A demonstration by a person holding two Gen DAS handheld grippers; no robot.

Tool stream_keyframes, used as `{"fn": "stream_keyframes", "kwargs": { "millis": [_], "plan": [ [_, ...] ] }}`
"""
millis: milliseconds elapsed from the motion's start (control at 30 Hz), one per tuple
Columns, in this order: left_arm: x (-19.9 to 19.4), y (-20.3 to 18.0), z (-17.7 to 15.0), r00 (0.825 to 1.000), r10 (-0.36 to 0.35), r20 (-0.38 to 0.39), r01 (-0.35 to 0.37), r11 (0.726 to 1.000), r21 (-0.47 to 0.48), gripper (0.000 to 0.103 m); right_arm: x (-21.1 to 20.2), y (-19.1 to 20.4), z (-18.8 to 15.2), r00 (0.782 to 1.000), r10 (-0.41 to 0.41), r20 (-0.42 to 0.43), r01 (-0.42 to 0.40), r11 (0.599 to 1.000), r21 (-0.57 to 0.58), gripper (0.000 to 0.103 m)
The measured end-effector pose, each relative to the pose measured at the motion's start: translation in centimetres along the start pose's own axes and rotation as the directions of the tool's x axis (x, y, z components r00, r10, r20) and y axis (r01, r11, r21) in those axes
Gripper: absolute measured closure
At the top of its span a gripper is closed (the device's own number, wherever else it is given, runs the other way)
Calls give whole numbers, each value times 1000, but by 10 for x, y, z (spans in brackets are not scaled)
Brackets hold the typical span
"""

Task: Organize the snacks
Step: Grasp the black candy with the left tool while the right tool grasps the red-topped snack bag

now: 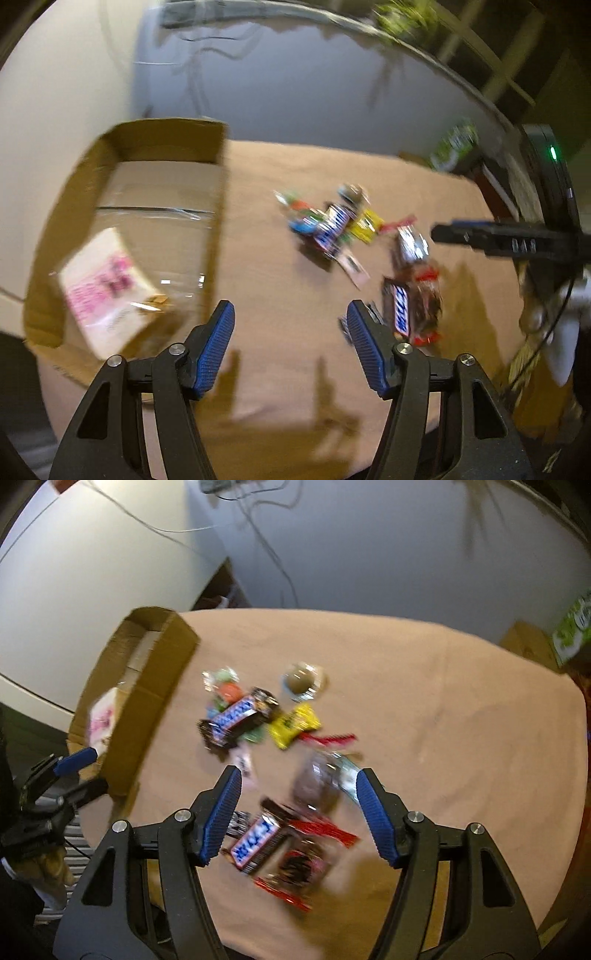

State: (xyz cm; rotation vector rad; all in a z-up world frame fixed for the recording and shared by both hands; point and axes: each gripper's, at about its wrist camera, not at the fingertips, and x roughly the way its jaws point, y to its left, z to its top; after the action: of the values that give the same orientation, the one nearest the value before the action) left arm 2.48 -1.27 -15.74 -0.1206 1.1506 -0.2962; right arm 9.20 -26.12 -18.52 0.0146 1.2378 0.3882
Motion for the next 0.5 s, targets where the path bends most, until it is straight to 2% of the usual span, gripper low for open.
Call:
{"fn": "stream_keyframes", "kwargs": {
  "millis": [67,333,433,500],
  "plan": [
    [13,-14,-2,999,-21,-43,23,998,54,53,3,-7,-4,1000,-10,-10,10,1000,6,36],
    [39,-47,-6,991,-42,-130,70,972,226,54,17,-5,-10,999,-3,-40,2,1000,-10,37],
    [51,-54,-6,985,-50,-163,93,960,265,54,26,-1,-5,998,5,-55,-6,1000,-8,46],
    [57,-58,-6,983,-39,-177,91,951,296,54,34,0,-1,998,6,-69,-7,1000,-4,48]
  ]
}}
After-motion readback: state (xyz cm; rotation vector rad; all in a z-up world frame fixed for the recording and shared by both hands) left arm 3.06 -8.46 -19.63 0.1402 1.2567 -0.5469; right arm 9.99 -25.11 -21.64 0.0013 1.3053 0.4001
